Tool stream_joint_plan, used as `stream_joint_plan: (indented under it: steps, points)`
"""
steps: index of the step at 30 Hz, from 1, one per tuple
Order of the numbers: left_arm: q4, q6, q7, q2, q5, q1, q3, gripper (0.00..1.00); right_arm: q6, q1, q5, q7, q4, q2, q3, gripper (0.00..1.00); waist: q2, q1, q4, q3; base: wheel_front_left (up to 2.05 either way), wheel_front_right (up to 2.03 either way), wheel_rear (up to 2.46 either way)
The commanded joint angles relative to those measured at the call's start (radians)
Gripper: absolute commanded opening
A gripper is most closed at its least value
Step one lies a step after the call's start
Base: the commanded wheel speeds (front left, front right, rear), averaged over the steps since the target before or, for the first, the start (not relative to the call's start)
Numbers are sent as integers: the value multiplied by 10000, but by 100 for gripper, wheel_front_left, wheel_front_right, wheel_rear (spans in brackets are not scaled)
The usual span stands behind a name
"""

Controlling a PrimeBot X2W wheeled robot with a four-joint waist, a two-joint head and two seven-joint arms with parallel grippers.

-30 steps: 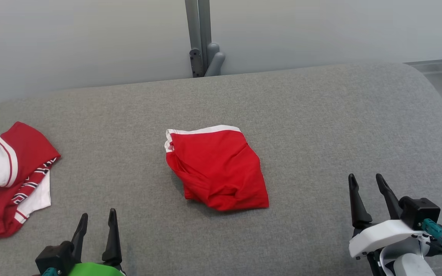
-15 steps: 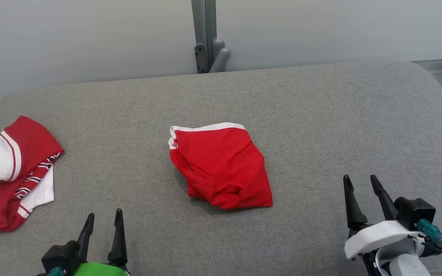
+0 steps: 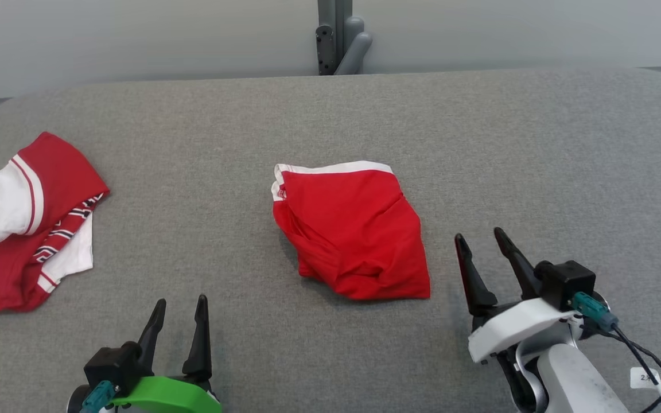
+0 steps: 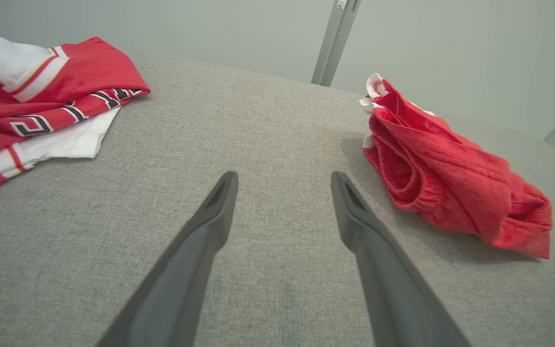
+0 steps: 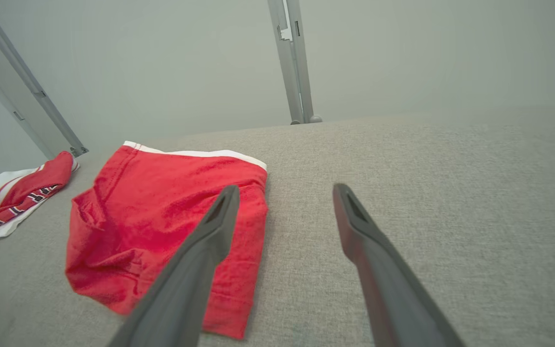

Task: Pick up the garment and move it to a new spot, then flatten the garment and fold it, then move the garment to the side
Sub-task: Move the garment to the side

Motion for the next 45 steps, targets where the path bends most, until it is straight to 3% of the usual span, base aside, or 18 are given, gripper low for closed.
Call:
stream_joint_plan:
  steps: [1, 10, 23, 28, 29, 31, 37, 45]
  points:
    - [23, 14, 5, 17, -69, -187, -54, 100, 0, -257, 103, -33, 81, -23, 181, 100, 0, 0, 385, 376, 0, 0, 0]
    - [53, 14, 5, 18, -309, -598, -500, 100, 0, -1505, 855, -34, 1364, -25, 555, 100, 0, 0, 1043, 1040, 0, 0, 0]
    - [247, 14, 5, 15, -386, -1134, -1343, 100, 0, -3869, 2538, 61, 5297, -83, 1329, 100, 0, 0, 1740, 1639, 0, 0, 0]
    - [202, 14, 5, 16, -411, -1192, -1472, 100, 3, -4023, 3144, 276, 5679, -33, 1998, 100, 0, 0, 1852, 1666, 0, 0, 0]
    - [196, 14, 5, 16, -416, -1187, -1487, 100, 3, -4048, 3306, 330, 5701, -8, 2207, 97, 0, 0, 1870, 1665, 0, 0, 0]
    - [198, 14, 5, 16, -418, -1177, -1549, 100, 3, -4051, 3609, 429, 5740, -4, 2610, 2, 0, 0, 1904, 1649, 0, 0, 0]
    - [132, 15, 5, 17, -560, -1150, -1677, 100, 0, -4411, 3623, 0, 5361, -701, 2955, 0, 0, 0, 1967, 1514, 0, 0, 0]
    - [-157, 15, 5, 16, -731, -932, -1766, 100, 0, -3865, 2407, -29, 3436, -1061, 2089, 0, 0, 0, 1458, 911, 0, 0, 0]
